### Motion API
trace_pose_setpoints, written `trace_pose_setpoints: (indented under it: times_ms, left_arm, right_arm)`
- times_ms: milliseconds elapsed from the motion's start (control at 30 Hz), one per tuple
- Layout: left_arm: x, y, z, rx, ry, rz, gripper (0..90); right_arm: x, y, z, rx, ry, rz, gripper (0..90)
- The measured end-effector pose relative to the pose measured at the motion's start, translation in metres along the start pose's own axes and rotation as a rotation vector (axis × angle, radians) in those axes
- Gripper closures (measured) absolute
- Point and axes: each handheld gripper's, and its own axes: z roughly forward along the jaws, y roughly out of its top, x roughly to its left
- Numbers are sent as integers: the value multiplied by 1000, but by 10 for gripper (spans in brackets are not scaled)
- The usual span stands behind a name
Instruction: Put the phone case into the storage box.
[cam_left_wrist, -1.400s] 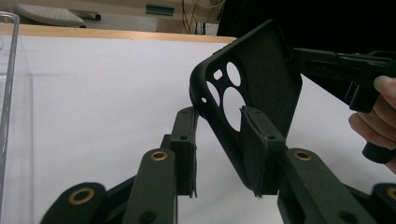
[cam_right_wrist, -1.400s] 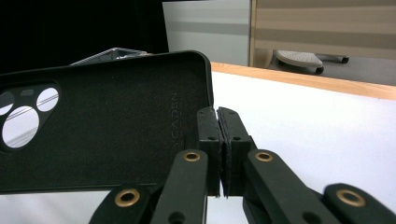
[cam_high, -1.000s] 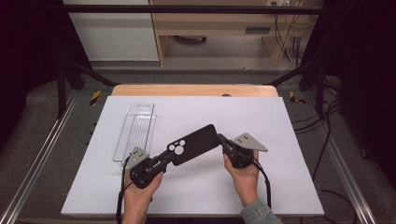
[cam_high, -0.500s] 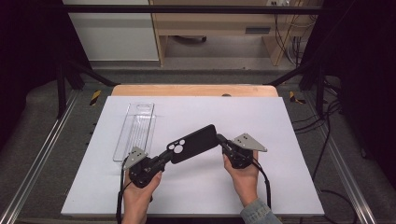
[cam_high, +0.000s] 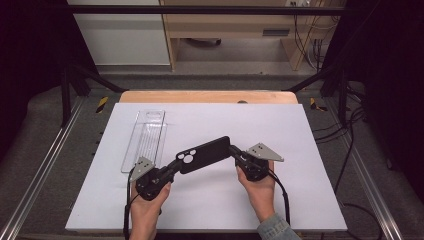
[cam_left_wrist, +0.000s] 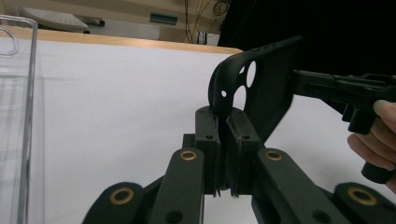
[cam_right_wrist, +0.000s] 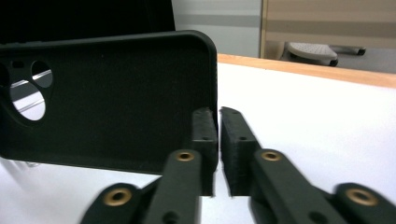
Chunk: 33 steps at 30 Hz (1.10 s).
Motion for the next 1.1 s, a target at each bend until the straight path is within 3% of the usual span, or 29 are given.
trace_pose_setpoints:
  times_ms: [133,333,667,833,1100]
  left_arm:
    - [2,1,0,-10,11,0,842]
    - [8,1,-3,-26,38,-8,842]
    - [14,3,-8,-39,66,7,841]
    - [14,6,-9,-46,81,28,841]
    - [14,13,-15,-58,98,58,841]
  right_arm:
    - [1,-1,-2,-14,11,21,675]
    - [0,2,-4,-44,20,28,565]
    - [0,3,-5,-79,3,2,295]
    - [0,2,-4,-82,7,-9,229]
    - [0,4,-8,-74,7,-17,205]
